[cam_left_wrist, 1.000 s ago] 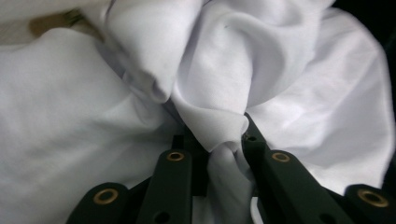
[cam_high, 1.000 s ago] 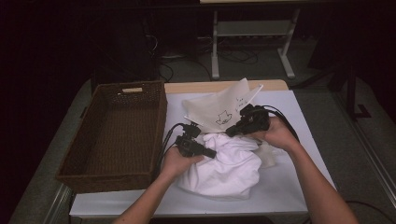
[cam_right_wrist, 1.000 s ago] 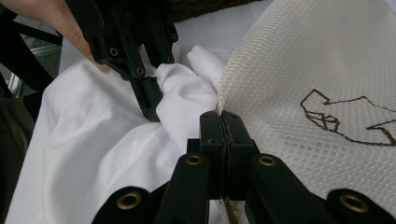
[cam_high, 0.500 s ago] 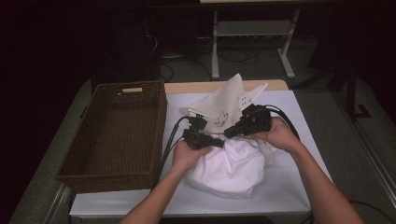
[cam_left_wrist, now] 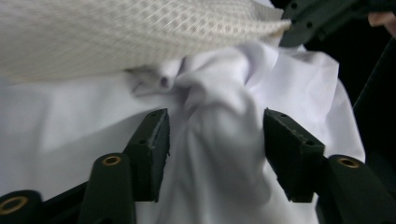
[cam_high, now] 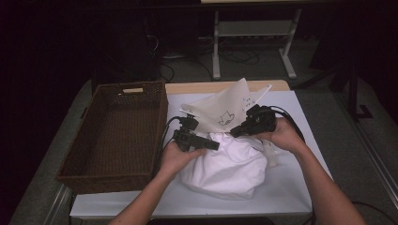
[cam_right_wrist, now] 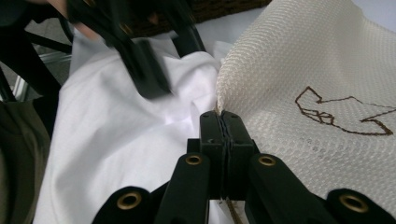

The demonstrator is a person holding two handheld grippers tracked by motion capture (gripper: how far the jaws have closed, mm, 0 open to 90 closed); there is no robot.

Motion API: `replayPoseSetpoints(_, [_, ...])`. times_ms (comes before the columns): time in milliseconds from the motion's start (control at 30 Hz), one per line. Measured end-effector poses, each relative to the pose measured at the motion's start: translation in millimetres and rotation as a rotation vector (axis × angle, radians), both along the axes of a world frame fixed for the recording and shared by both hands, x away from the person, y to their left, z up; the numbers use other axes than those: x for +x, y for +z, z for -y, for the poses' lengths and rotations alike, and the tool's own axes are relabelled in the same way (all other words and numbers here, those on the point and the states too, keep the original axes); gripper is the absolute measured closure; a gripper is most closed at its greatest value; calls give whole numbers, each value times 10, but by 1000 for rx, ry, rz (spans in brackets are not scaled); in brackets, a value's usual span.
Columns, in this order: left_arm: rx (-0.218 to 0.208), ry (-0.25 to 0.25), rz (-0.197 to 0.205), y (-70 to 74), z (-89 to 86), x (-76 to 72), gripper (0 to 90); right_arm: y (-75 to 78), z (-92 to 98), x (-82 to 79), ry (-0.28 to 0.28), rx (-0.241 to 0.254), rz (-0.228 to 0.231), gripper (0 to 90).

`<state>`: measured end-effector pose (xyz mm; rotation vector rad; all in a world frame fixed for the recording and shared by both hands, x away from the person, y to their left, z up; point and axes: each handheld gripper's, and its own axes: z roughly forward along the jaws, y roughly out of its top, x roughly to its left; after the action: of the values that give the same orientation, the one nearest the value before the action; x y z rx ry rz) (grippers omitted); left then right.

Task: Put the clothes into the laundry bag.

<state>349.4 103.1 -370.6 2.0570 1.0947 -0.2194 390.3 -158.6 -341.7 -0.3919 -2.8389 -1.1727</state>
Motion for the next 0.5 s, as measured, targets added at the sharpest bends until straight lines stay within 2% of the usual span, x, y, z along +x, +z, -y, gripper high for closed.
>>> replayPoseSetpoints(67, [9, -13, -23, -18, -39, -29, 371, -3, 14, 10, -3, -4, 4, 885])
replayPoseSetpoints(133, [9, -44, -67, -90, -29, -54, 342, -4, 16, 15, -7, -6, 5, 885])
replayPoseSetpoints(233, [32, -79, -115, -286, 95, -55, 305, -12, -2, 12, -5, -14, 5, 885])
replayPoseSetpoints(333, [27, -47, -146, -445, 164, 14, 336, -30, -38, 4, 5, -23, 5, 884])
replayPoseSetpoints(367, [29, -43, -146, -480, 182, 30, 384, -37, -54, -2, 8, -26, 5, 885])
replayPoseSetpoints(400, [32, -42, -127, -494, 197, 38, 566, -48, -79, -7, 16, -34, 4, 885])
replayPoseSetpoints(433, [23, -41, -107, -501, 204, 43, 663, -54, -86, -7, 18, -35, 2, 885])
replayPoseSetpoints(467, [6, -44, -96, -502, 200, 51, 663, -54, -86, -7, 18, -35, 2, 885])
replayPoseSetpoints(500, [-9, -40, -87, -492, 197, 52, 737, -57, -89, -6, 20, -36, 1, 885])
